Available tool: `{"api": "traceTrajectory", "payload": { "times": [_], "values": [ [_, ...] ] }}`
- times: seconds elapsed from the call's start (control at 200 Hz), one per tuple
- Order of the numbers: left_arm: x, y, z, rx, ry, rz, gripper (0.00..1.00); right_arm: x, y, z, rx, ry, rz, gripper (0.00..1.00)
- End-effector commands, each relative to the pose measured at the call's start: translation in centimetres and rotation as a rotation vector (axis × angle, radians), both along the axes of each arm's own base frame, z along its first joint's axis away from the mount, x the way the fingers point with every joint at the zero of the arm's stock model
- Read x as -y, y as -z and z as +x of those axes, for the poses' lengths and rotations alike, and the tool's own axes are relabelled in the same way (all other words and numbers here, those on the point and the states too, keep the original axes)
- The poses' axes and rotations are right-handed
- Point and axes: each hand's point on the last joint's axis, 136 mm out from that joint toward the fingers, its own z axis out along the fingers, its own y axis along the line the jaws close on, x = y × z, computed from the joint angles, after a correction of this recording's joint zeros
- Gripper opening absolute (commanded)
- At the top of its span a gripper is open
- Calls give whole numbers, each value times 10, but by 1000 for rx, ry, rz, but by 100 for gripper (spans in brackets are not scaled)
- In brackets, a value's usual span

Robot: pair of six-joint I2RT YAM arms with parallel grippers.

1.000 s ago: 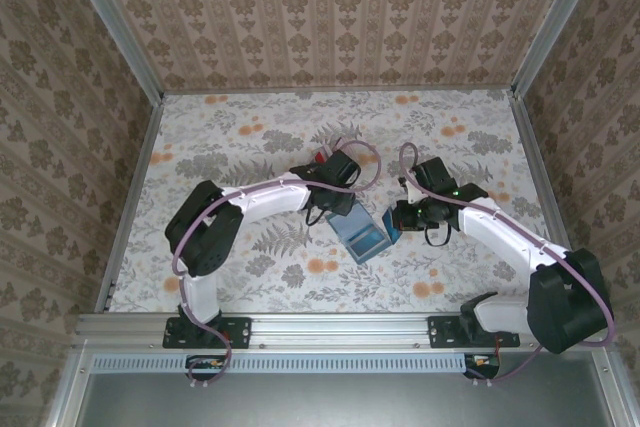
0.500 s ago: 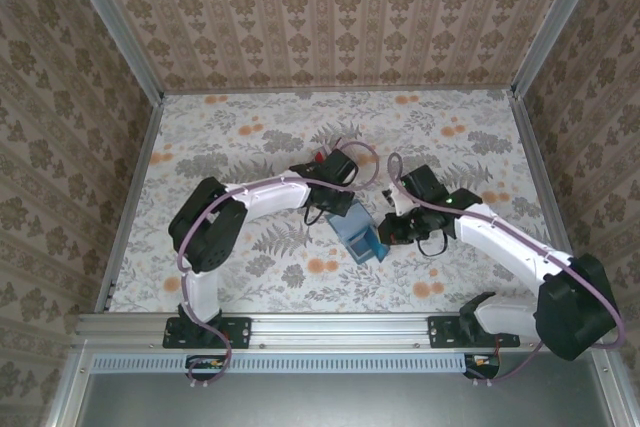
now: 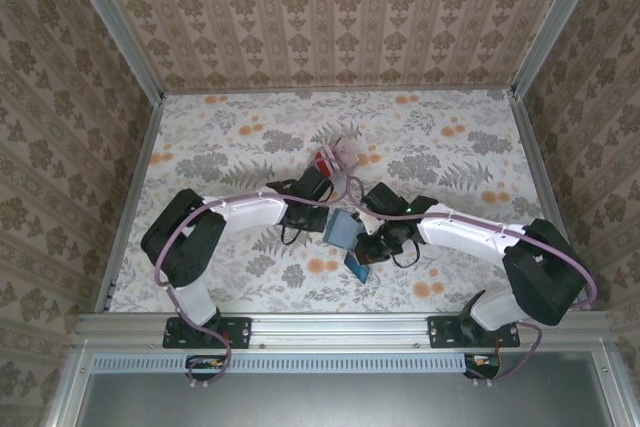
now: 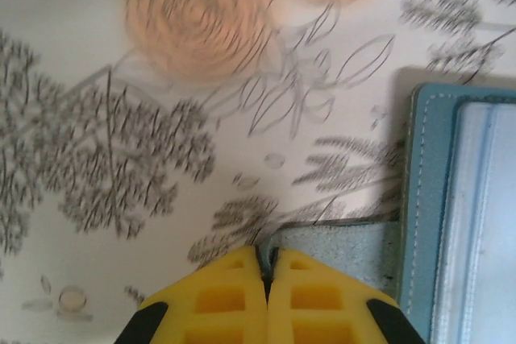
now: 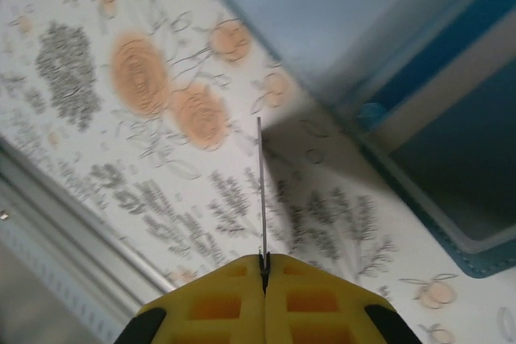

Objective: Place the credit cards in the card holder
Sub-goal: Rotate the card holder at the center of the table, then insert the credit card into the card slot.

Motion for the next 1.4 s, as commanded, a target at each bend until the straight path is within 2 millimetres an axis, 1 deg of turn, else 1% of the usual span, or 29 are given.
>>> {"api": "traceTrajectory", "payload": {
  "times": [0.0, 0.06, 0.075, 0.11, 0.245, 0.27, 0.33, 0.43, 0.5, 0.55, 0.615, 0.69, 0.695, 0.715, 0.78, 0.915, 1.02, 1.155, 1.235, 1.35, 1.395],
  "values": [
    [-10, 0, -18, -35, -64, -18, 0, 20, -2, 23, 70, 107, -58, 5],
    [-14, 1, -27, -40, -72, -18, 0, 27, -4, 30, 75, 151, -34, 5],
    [-15, 1, -29, -41, -75, -19, 0, 28, -12, 33, 94, 163, -8, 5],
    [-15, 1, -34, -41, -76, -23, 2, 29, -16, 37, 101, 183, 28, 5],
    [-15, 2, -45, -49, -70, -15, 5, 25, -29, 46, 84, 211, 186, 5],
    [-14, 2, -47, -52, -67, -14, 8, 26, -30, 47, 83, 215, 199, 5],
    [-15, 2, -49, -51, -68, 0, 23, 28, -29, 50, 79, 230, 214, 5],
    [-23, -2, -43, -24, -91, 41, 29, 26, -33, 54, 75, 231, 256, 5],
    [-25, -12, -34, 7, -106, 47, 34, 25, -34, 60, 104, 229, 269, 5],
    [-26, -21, -27, 21, -122, 39, 35, 28, -33, 67, 127, 237, 269, 5],
    [-22, -39, -15, 40, -132, 18, 37, 32, -32, 77, 141, 258, 287, 5],
    [-16, -63, -4, 75, -130, -2, 37, 29, -37, 89, 158, 260, 323, 5],
    [-15, -64, -4, 76, -129, -4, 37, 29, -38, 90, 161, 259, 326, 5],
    [-13, -70, -1, 88, -127, -10, 37, 29, -30, 92, 144, 261, 316, 5],
    [-2, -85, 4, 101, -107, -49, 38, 26, -24, 99, 145, 253, 318, 5],
    [25, -95, 6, 86, -66, -143, 37, 20, -8, 105, 123, 252, 332, 5],
    [41, -89, 1, 59, -52, -179, 36, 21, -4, 107, 127, 258, 330, 4],
    [47, -70, -4, 8, -58, -182, 30, 25, -1, 106, 131, 269, 317, 4],
    [45, -59, -7, -20, -66, -170, 25, 27, -1, 106, 127, 271, 319, 4],
    [35, -43, -14, -51, -85, -128, 10, 27, -6, 106, 135, 269, 327, 5],
    [30, -36, -16, -57, -94, -112, 8, 25, -9, 106, 135, 265, 339, 5]
  ]
}}
